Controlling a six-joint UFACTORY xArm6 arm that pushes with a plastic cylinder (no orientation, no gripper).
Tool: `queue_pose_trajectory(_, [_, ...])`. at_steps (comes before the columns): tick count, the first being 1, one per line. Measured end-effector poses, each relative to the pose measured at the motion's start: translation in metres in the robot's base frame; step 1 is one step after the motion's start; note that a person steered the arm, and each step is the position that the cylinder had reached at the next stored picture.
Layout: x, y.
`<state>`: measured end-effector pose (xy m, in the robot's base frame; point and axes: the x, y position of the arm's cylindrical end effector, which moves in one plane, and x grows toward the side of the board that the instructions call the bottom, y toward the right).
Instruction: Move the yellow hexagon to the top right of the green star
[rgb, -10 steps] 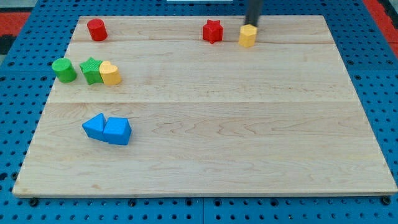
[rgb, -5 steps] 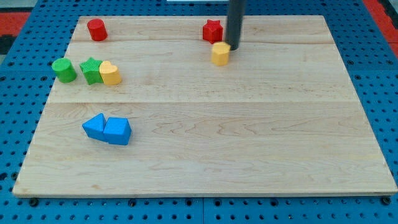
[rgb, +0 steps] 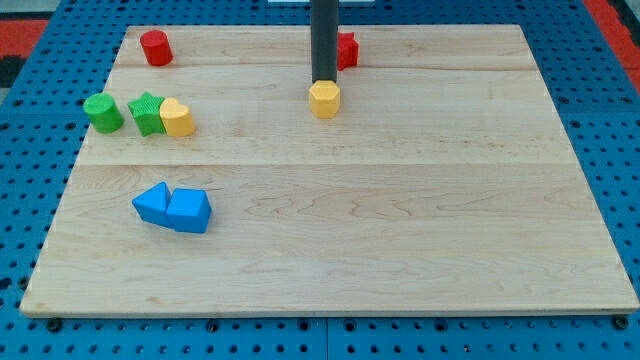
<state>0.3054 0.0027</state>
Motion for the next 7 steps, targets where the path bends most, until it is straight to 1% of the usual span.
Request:
queue_pose_trajectory(1, [0.005,0.013])
queue_pose_trajectory(2, [0.014,0.052])
queue_pose_trajectory(3, [0.046,0.018])
queue_pose_trajectory(4, [0.038,-0.05])
queue_pose_trajectory(5, [0.037,-0.02])
queue_pose_trajectory(6, [0.036,-0.057])
queue_pose_trajectory(7, [0.05,-0.118])
